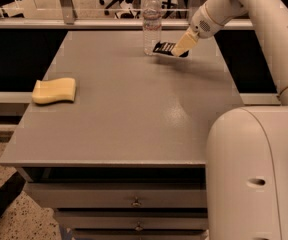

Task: Move rxbar chocolate near water bottle

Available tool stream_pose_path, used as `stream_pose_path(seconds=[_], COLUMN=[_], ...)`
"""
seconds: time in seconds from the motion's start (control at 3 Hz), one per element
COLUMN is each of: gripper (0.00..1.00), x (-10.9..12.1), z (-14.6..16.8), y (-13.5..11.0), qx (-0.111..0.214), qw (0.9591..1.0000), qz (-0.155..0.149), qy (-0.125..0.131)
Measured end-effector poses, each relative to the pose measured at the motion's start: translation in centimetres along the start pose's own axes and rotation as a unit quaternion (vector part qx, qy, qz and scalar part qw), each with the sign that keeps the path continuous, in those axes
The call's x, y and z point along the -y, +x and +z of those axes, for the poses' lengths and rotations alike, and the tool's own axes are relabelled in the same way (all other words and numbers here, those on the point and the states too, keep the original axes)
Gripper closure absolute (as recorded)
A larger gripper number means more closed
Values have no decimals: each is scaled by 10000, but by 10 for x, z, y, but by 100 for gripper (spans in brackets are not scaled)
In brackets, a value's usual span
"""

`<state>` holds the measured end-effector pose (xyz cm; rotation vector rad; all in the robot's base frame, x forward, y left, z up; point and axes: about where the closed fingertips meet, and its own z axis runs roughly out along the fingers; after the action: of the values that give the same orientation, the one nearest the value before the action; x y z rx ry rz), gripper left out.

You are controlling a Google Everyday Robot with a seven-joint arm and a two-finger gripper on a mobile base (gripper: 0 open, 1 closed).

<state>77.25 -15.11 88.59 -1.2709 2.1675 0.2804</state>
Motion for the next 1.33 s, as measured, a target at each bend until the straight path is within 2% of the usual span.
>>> stream_pose_path(seconds=[0.67, 1.0, 1.33], gripper=[0, 0, 0], x=[8, 9, 13], z=[10, 12, -7], y=[2, 3, 18], qx=[-49, -57, 172], qw=[10000, 10000, 9998], qz=[45, 51, 139], qy=[24, 14, -17])
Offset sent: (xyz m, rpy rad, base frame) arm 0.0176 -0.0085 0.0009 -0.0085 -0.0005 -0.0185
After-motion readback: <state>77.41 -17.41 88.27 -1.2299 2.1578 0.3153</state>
